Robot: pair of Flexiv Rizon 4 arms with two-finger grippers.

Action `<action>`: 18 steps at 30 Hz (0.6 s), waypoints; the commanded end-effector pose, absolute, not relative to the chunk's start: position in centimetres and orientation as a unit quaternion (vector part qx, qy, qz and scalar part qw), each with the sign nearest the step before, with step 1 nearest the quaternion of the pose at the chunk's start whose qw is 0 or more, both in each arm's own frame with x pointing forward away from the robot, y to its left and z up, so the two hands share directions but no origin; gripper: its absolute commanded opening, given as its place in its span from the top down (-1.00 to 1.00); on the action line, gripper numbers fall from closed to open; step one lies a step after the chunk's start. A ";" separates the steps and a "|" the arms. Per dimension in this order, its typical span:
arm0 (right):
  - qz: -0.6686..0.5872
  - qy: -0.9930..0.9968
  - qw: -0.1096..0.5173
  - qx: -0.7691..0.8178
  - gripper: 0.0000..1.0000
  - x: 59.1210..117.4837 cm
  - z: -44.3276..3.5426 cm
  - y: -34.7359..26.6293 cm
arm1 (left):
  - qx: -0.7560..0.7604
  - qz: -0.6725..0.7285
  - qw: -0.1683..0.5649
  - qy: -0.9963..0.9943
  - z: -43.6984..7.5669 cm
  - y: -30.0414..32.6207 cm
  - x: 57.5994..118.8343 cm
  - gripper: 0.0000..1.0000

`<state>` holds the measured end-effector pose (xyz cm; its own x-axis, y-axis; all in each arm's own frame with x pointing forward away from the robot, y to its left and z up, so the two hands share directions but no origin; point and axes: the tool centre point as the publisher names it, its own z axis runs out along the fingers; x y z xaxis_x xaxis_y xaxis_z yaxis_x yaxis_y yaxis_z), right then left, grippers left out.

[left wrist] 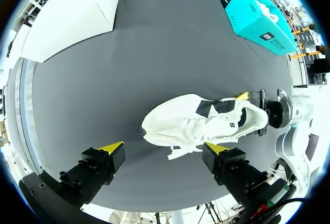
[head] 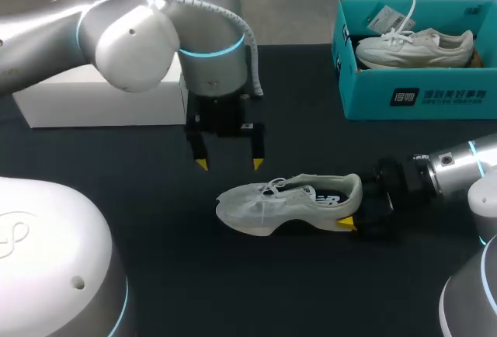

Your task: Take the shoe out of the shoebox, open the shoe tongue, remove and reinsert the insole, then place the shoe into the shoebox

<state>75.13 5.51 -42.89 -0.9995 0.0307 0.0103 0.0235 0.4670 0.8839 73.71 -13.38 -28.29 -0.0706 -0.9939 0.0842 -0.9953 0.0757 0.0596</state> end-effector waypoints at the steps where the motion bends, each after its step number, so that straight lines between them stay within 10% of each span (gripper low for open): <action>1: 0.515 0.857 0.004 0.016 1.00 75.3 -43.1 5.6 | 0.667 0.002 0.044 -0.743 -28.5 -17.0 73.8 -1.00; 18: 0.515 0.857 0.004 0.016 1.00 75.3 -43.1 5.6 | 0.608 0.006 0.057 -0.792 -30.4 -24.5 72.9 -1.00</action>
